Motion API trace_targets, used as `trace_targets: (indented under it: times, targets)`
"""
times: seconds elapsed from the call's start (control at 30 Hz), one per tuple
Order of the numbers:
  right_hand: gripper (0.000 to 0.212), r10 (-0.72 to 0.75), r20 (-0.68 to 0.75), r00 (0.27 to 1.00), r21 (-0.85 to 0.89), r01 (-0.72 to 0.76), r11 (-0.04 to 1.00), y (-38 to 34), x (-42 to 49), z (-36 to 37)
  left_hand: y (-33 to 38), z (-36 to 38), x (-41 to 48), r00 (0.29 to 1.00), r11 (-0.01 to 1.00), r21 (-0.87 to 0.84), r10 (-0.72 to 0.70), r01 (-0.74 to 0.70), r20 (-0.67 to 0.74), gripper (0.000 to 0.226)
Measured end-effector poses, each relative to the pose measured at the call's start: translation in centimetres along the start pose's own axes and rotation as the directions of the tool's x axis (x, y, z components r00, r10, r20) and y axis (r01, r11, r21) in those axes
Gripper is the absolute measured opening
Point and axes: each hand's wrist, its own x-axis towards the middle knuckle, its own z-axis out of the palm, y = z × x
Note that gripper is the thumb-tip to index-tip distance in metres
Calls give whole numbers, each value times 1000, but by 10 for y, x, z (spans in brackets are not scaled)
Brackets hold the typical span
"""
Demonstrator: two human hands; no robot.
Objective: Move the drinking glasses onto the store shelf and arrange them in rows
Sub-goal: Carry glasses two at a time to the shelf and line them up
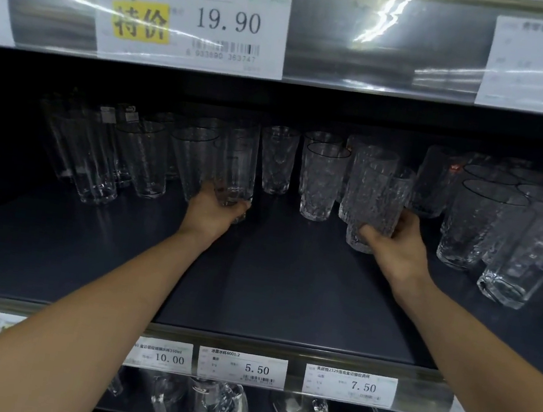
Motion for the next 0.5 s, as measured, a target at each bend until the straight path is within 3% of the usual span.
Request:
trace_targets:
  times: [0.27, 0.5]
  targets:
    - [76, 20, 27, 999, 1, -20, 1000, -3, -1, -2, 8, -14, -15, 997, 999, -31, -24, 26, 77, 57]
    - [74, 175, 118, 977, 30, -180, 983, -11, -21, -25, 24, -36, -57, 979, 995, -33, -84, 92, 188, 44]
